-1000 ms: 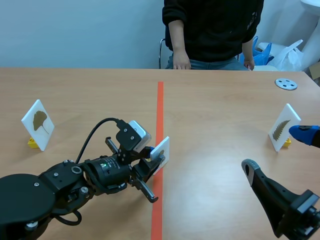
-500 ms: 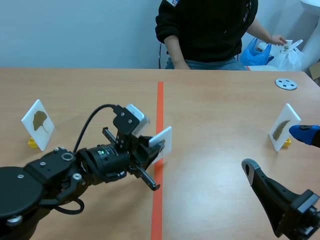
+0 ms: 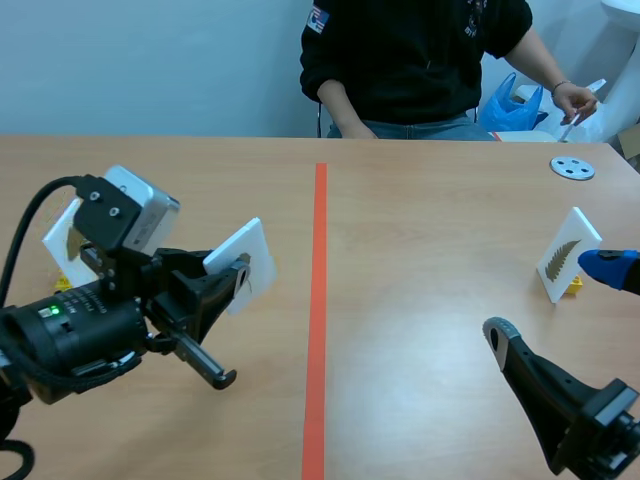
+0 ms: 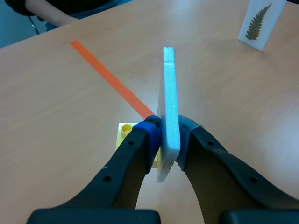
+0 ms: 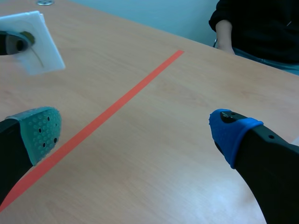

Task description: Sort the leaf by its shape. The table is split by an orange tape line. A compound leaf with several leaflets goes to the left side, a simple leaf with one blade goes to the right side. Return to the home posture when a red brick is placed on the table.

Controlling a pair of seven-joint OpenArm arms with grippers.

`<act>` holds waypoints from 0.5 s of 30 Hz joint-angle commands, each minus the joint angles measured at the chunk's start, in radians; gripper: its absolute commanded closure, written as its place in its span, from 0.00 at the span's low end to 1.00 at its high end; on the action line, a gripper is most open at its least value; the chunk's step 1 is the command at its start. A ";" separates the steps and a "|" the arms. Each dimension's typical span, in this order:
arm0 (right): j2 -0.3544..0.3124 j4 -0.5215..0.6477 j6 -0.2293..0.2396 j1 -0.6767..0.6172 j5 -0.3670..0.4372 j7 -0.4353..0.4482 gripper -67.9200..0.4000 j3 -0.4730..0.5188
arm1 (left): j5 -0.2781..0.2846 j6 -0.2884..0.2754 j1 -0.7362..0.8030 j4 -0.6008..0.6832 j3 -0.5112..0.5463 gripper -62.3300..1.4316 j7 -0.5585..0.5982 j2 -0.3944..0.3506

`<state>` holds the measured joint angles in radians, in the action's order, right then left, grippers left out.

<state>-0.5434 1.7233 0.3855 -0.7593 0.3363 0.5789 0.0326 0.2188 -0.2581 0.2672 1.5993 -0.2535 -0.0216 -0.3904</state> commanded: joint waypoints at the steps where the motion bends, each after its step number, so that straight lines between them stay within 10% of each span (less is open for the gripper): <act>1: -0.013 0.016 0.000 0.011 0.007 0.019 0.00 0.009 | 0.020 0.002 0.023 0.038 0.022 0.92 0.016 0.008; 15: -0.013 0.016 0.000 0.011 0.007 0.019 0.00 0.009 | 0.026 0.113 0.187 0.148 0.237 0.92 -0.041 0.011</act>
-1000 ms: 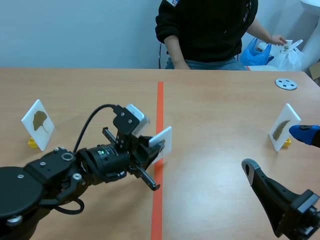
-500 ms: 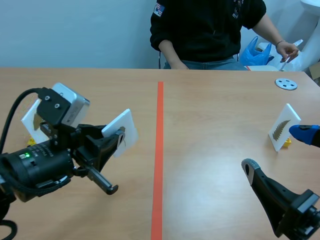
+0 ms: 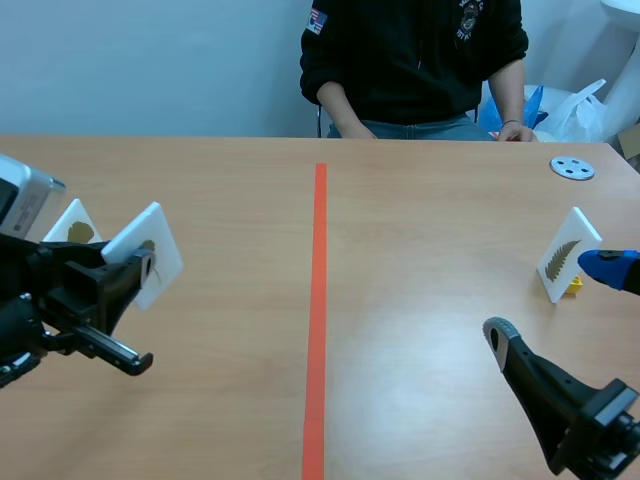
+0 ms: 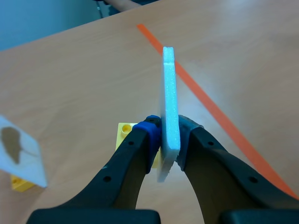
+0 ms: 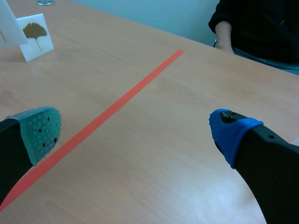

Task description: Sort the leaf by its shape. The table is split by an orange tape line. A compound leaf with several leaflets goes to the left side, a simple leaf with one blade goes to the right side. Return to the home posture when a red brick is placed on the table.

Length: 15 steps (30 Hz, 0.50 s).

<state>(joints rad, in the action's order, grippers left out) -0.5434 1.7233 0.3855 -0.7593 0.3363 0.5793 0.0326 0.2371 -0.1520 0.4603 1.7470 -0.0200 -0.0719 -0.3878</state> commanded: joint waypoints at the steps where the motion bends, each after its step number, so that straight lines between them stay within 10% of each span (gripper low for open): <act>1: -0.013 0.016 0.000 0.011 0.007 0.019 0.00 0.009 | 0.007 0.019 -0.006 0.000 0.013 0.92 0.006 0.008; 15: -0.013 0.016 0.000 0.011 0.007 0.019 0.00 0.009 | 0.106 0.091 -0.060 -0.172 0.056 0.92 0.023 0.008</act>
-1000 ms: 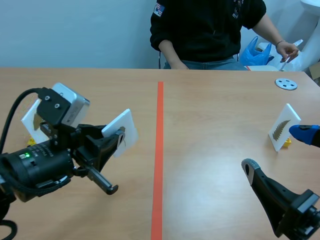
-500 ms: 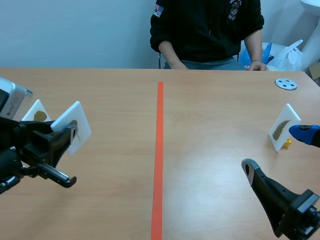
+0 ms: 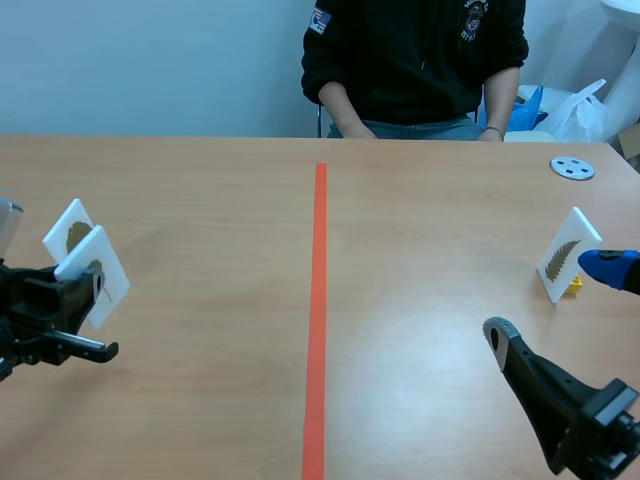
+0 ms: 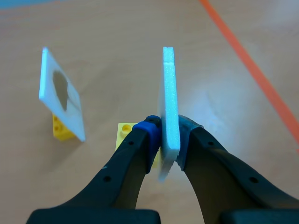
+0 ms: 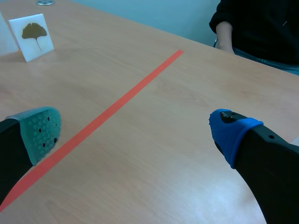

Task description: Sort the leaf by its shape. The table is split by an orange tape line. A compound leaf with several leaflets goes to the left side, a simple leaf with one blade goes to the right side. Return to the home posture when a red brick is placed on the table.

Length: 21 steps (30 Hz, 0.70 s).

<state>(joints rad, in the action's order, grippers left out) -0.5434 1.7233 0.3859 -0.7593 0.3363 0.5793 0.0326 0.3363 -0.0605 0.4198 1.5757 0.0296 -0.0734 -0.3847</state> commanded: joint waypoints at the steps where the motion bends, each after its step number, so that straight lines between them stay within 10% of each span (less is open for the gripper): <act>1: -0.013 0.016 0.000 0.012 0.007 0.019 0.00 0.009 | 0.017 0.003 -0.032 -0.028 0.006 0.92 0.031 0.005; 21: -0.013 0.016 0.000 0.012 0.007 0.019 0.00 0.009 | 0.159 0.074 -0.290 -0.550 0.006 0.91 0.194 0.005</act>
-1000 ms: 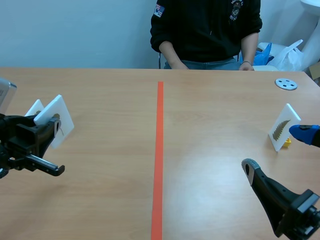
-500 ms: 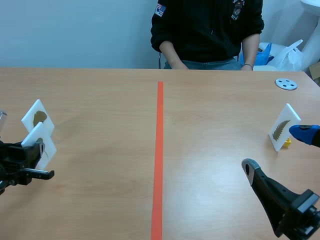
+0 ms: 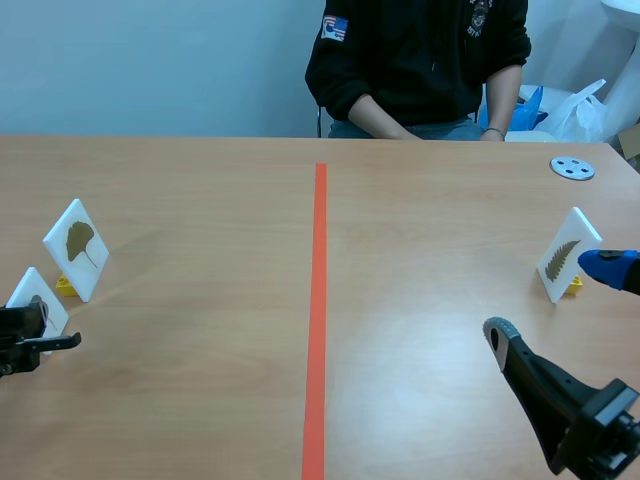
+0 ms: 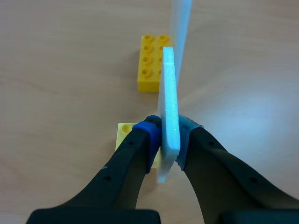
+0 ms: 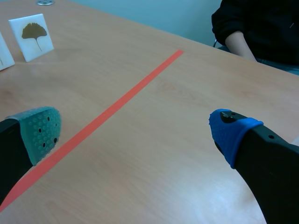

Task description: Sort the leaf by its shape. The table is split by an orange tape line. A compound leaf with several leaflets goes to the left side, a simple leaf with one blade goes to the right side. Return to the home posture when a red brick is placed on the table.

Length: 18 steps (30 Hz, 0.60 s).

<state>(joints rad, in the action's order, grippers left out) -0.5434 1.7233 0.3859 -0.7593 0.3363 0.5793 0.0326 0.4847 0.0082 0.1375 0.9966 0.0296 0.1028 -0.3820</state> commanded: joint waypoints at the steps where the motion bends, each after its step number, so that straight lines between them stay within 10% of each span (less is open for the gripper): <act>1: -0.013 0.016 0.000 0.012 0.007 0.019 0.00 0.009 | 0.018 0.005 -0.008 0.019 0.006 0.91 0.029 0.002; 9: -0.013 0.016 0.000 0.012 0.007 0.019 0.00 0.009 | 0.035 0.005 -0.007 -0.003 0.006 0.79 0.040 0.002; 18: -0.013 0.016 0.000 0.012 0.007 0.019 0.00 0.009 | 0.027 0.005 -0.004 0.011 0.007 0.20 0.121 0.001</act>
<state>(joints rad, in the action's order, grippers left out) -0.5434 1.7233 0.3859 -0.7593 0.3363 0.5793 0.0326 0.5137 0.0082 0.1364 0.9737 0.0296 0.2062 -0.3813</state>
